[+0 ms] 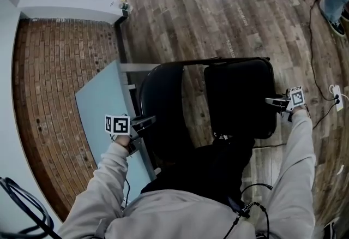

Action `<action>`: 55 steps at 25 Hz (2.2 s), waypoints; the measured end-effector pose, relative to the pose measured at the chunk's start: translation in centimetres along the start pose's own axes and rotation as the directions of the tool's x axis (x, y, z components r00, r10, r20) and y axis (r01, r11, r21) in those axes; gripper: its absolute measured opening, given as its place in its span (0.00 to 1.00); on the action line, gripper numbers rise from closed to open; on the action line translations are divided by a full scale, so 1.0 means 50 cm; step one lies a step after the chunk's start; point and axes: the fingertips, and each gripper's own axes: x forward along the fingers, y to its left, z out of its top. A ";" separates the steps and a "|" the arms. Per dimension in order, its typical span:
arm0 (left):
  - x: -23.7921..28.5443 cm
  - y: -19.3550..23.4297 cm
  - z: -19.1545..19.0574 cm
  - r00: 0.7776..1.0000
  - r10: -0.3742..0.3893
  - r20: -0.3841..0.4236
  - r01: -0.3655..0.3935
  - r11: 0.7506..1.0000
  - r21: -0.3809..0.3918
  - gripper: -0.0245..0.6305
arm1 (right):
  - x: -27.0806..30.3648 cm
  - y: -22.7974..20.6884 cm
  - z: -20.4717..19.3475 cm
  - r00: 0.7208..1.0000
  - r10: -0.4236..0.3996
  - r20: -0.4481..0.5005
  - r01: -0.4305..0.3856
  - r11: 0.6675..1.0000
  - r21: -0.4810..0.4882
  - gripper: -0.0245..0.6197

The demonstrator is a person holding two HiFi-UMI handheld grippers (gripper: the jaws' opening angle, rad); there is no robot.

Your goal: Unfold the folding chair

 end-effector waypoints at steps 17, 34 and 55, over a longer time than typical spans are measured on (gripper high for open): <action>0.099 -0.025 0.004 0.989 -0.120 -0.080 0.127 0.989 0.078 0.13 | -0.114 -0.141 -0.132 0.980 0.082 0.182 -0.089 0.996 0.028 0.27; 0.101 -0.084 -0.024 0.982 -0.171 -0.077 0.185 0.947 0.261 0.21 | -0.207 -0.169 -0.169 0.848 -0.142 0.510 0.086 0.987 0.132 0.39; -0.245 -0.244 0.063 0.924 -0.287 0.254 0.137 0.866 0.481 0.44 | -0.120 0.650 0.047 0.576 -0.327 0.749 0.709 0.656 -0.258 0.46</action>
